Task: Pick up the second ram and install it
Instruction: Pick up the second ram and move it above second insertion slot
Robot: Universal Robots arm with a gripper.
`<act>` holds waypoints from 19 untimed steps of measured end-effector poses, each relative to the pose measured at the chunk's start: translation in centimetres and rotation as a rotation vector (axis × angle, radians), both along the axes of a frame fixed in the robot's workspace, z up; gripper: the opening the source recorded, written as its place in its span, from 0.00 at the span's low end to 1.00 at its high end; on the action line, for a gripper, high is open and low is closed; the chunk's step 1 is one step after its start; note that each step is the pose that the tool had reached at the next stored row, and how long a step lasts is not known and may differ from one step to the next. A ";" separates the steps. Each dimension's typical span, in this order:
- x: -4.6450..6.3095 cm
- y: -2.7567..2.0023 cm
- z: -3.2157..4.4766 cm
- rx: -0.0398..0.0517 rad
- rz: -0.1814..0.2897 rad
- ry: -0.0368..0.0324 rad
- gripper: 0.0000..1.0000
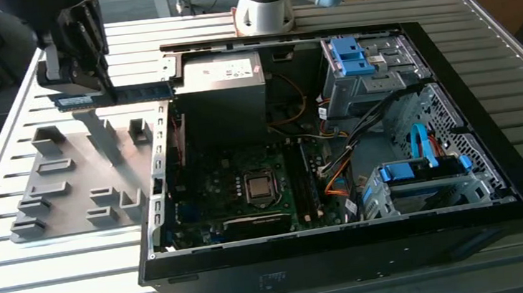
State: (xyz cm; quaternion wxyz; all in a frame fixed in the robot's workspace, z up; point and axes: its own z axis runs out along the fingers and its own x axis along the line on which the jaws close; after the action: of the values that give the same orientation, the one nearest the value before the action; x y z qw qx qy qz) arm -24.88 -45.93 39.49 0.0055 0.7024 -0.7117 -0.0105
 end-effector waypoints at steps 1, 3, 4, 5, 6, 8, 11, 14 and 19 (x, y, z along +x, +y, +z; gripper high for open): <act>0.2 0.00 -0.01 0.0001 0.000 0.0000 0.14; 0.6 0.00 -0.01 0.0000 0.000 0.0000 0.14; 0.8 -0.01 -0.01 0.0000 0.000 0.0001 0.14; 1.0 -0.01 -0.02 0.0000 0.000 0.0001 0.14; 1.2 -0.01 -0.02 0.0000 0.000 0.0001 0.14; 1.5 -0.01 -0.02 -0.0001 0.000 0.0001 0.14; 2.0 -0.02 -0.04 0.0001 0.000 0.0000 0.14; 2.5 -0.03 -0.04 0.0000 0.000 0.0000 0.14; 3.5 -0.04 -0.05 0.0000 0.000 0.0000 0.14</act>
State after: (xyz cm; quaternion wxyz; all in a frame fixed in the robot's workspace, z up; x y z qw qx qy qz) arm -21.43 -45.96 39.44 0.0056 0.7024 -0.7117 -0.0105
